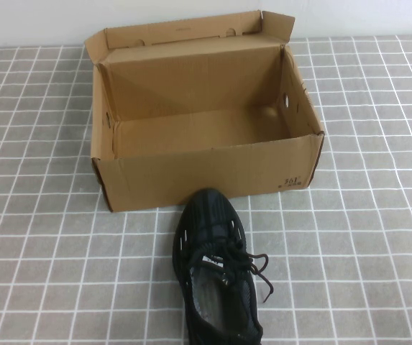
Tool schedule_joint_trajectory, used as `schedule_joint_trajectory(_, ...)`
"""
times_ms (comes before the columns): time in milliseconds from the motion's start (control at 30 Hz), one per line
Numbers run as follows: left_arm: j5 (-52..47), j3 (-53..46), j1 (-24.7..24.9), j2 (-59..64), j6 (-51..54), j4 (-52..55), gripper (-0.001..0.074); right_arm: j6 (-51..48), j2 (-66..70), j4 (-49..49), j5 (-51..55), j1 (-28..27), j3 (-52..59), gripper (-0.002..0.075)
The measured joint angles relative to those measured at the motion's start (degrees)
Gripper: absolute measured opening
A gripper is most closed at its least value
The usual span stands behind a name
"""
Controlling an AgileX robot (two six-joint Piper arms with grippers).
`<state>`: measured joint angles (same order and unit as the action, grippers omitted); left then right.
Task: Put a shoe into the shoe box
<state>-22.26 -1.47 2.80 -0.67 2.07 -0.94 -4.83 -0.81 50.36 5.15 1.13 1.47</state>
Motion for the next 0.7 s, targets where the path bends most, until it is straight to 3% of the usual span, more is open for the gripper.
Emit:
schedule_joint_trajectory(233, 0.0, 0.0, 0.0, 0.0, 0.0, 0.0, -0.0002, 0.0, 0.0, 2.1, 1.4, 0.0, 0.0, -0.0016)
schedule_joint_trajectory(400, 0.0, 0.0, 0.0, 0.0, 0.0, 0.0, -0.0002, 0.0, 2.4, -1.4, 15.2, 0.0, -5.6, -0.0015)
schedule_joint_trajectory(700, 0.0, 0.0, 0.0, 0.0, 0.0, 0.0, -0.0002, -8.9, 29.2, -9.6, 43.1, 0.0, -27.0, -0.0015)
